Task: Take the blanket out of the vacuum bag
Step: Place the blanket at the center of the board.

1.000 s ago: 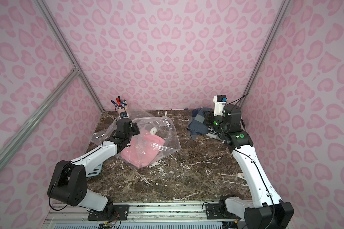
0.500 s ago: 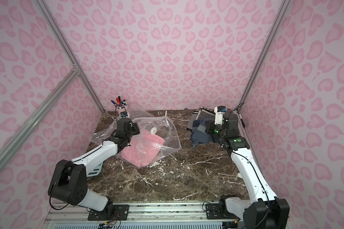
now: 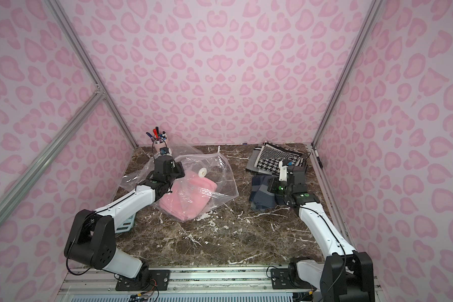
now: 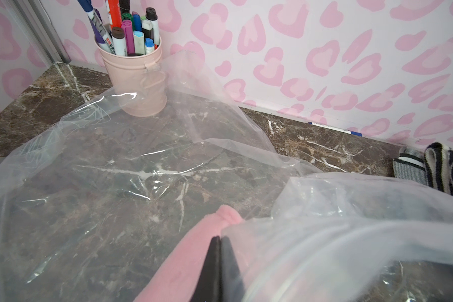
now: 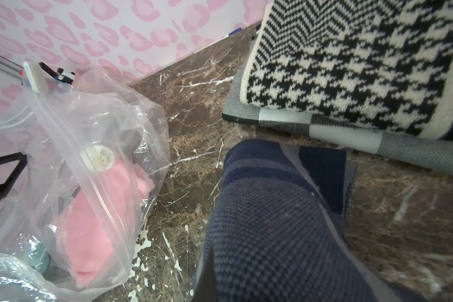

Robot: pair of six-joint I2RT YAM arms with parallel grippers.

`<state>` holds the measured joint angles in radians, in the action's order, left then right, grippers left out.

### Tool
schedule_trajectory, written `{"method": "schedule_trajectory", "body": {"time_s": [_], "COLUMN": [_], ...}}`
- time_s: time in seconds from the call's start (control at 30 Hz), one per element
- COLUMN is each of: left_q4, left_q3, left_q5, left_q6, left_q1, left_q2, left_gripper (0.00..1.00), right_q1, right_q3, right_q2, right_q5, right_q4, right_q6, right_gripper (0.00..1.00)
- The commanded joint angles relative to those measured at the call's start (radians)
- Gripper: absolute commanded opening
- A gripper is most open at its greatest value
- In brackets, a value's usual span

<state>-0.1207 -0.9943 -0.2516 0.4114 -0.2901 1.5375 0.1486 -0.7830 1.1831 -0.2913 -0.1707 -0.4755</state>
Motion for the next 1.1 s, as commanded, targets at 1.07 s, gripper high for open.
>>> {"method": "schedule_trajectory", "body": {"time_s": [1.07], "left_q4": [-0.042], "left_q3": [0.012], "left_q5": [0.049], "left_q6": [-0.006], "left_q1": [0.001], "left_q2": [0.005], "left_gripper": [0.04], "right_q1": [-0.014], "right_q3": [-0.021], "right_q2": [-0.054], "right_q5": [0.016], "right_q4": [0.084], "right_q6": [-0.321], "right_gripper": [0.00]}}
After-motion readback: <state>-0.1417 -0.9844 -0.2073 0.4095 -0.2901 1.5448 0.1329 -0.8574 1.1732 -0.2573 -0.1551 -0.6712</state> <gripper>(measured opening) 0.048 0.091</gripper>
